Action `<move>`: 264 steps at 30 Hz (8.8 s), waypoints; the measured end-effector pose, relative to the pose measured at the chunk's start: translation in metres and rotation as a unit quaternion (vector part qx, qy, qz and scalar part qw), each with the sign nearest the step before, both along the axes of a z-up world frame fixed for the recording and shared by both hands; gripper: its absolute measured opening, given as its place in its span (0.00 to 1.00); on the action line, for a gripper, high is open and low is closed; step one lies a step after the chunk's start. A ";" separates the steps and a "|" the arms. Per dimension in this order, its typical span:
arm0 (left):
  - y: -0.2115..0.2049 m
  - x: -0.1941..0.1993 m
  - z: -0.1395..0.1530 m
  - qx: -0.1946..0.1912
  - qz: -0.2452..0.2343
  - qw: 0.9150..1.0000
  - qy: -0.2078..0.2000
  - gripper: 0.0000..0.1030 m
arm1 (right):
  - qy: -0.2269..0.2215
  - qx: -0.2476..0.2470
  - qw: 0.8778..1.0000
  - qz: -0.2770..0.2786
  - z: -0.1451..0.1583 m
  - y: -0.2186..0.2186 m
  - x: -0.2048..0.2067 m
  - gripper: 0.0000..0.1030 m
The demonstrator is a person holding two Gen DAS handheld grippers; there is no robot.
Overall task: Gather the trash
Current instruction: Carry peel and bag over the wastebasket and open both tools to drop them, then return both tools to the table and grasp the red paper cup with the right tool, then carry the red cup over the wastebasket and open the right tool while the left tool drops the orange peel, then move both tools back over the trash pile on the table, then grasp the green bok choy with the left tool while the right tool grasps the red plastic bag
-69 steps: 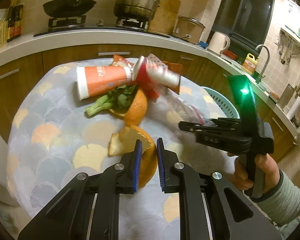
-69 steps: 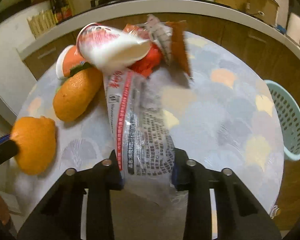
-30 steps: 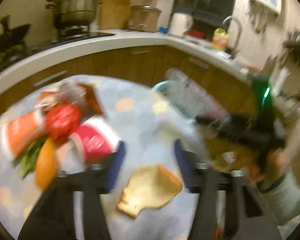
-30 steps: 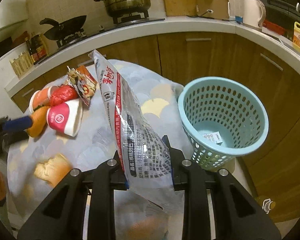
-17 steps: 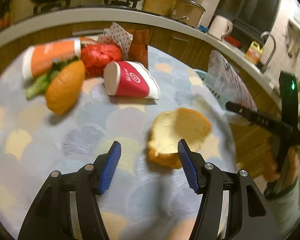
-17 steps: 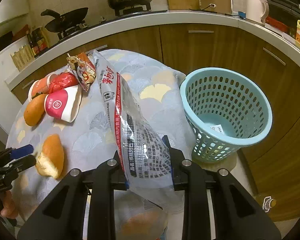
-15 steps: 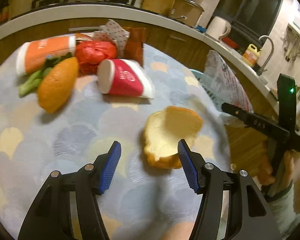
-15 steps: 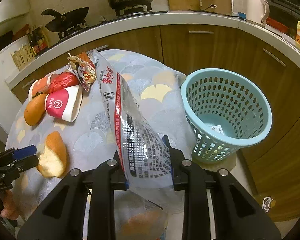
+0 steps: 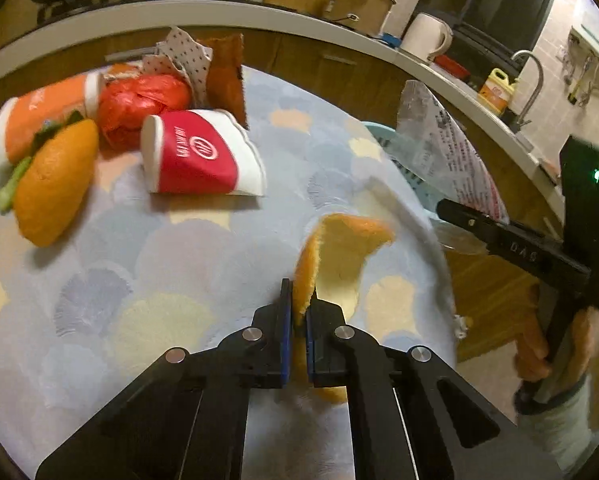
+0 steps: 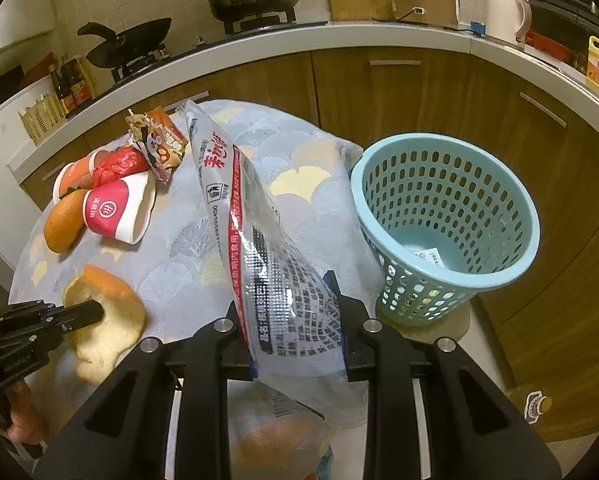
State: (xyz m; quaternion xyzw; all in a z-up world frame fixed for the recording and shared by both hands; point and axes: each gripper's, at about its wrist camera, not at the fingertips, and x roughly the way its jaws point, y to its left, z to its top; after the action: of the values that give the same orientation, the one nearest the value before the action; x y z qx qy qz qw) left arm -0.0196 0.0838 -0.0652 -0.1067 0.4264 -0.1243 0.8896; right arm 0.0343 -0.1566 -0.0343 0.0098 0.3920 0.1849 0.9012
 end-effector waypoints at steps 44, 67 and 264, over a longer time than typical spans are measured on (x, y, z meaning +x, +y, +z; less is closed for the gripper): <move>-0.191 0.220 0.025 0.035 -0.068 0.997 -0.024 0.40 | 0.077 -0.013 0.982 -0.174 -0.047 -0.148 0.120 0.59; -0.065 0.090 0.113 0.016 0.020 0.988 -0.152 0.43 | -0.032 -0.006 0.998 -0.056 0.042 -0.024 0.055 0.35; 0.062 0.014 0.012 0.112 0.274 0.955 0.014 0.39 | 0.013 0.029 0.999 0.026 -0.015 0.096 0.038 0.55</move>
State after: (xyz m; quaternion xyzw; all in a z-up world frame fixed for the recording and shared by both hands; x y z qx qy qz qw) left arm -0.0058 0.1459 -0.0533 -0.1215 0.4047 0.1746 0.8894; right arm 0.0725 -0.0606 -0.0492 0.0284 0.3985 0.2197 0.8900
